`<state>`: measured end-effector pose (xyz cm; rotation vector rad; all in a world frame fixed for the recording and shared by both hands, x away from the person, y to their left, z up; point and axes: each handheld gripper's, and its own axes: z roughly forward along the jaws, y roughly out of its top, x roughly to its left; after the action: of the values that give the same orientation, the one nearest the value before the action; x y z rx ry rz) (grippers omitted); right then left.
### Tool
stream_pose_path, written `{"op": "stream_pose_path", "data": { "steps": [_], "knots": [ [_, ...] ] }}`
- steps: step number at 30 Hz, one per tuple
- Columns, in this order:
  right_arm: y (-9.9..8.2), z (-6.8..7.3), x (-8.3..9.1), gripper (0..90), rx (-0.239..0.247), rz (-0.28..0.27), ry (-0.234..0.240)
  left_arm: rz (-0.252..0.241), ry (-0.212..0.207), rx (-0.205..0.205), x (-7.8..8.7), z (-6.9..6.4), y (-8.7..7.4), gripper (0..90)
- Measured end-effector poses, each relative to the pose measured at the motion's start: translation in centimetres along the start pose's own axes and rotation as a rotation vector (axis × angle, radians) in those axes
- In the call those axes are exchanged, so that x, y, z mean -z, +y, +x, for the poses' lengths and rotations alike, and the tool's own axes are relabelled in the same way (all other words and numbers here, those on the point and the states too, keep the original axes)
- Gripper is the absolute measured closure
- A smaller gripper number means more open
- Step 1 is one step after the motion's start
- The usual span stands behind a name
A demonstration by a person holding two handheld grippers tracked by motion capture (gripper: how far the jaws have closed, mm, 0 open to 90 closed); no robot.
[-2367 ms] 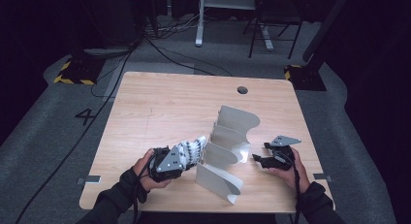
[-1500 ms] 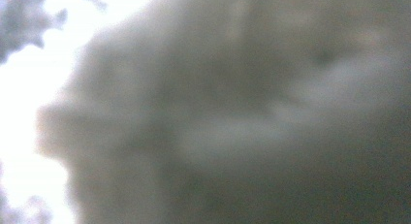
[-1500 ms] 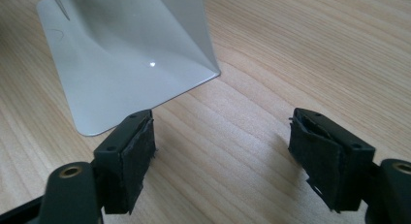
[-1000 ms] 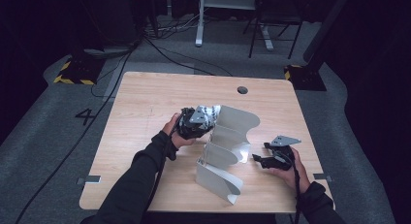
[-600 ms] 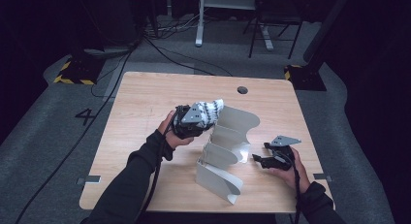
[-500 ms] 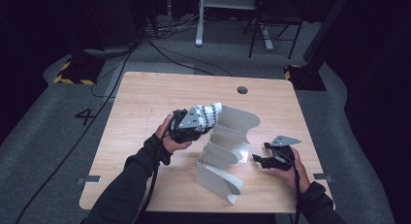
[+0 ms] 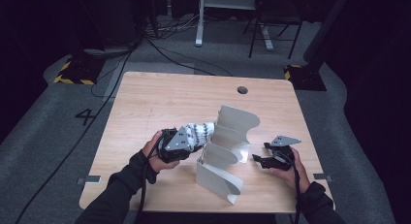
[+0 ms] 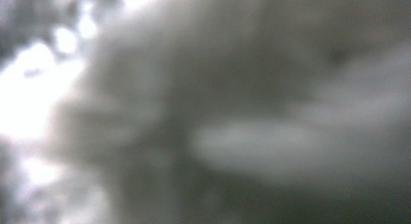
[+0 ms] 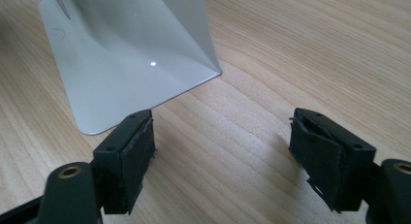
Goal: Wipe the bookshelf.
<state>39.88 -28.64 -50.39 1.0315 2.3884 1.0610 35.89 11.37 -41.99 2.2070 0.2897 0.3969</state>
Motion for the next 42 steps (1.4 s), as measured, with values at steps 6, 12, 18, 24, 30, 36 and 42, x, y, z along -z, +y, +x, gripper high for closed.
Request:
{"op": "stream_pose_path", "data": {
  "steps": [6,12,18,24,30,36,42],
  "knots": [
    [0.0,0.0,0.0,25.0,-0.001,0.000,0.000,0.072,-0.055,0.016,-1.1,-1.2,-2.1,74.7],
    [0.0,0.0,0.0,25.0,0.001,0.001,0.001,0.148,-0.091,0.033,-2.5,-2.4,-4.1,74.5],
    [0.0,0.0,0.0,24.9,0.001,0.000,0.000,0.153,-0.058,0.045,-2.5,-2.1,-4.4,74.1],
    [0.0,0.0,0.0,24.9,0.002,0.001,0.002,0.128,0.071,0.104,-0.4,0.2,-5.1,72.7],
    [0.0,0.0,0.0,24.9,0.002,0.000,0.001,0.116,0.143,0.218,1.0,2.4,-7.2,69.4],
    [0.0,0.0,0.0,24.9,0.002,0.000,0.001,0.183,0.161,0.279,1.3,3.6,-9.2,59.5],
    [0.0,0.0,0.1,24.9,0.001,0.006,0.001,0.220,0.196,0.284,2.0,3.4,-9.3,44.8]
  ]
}}
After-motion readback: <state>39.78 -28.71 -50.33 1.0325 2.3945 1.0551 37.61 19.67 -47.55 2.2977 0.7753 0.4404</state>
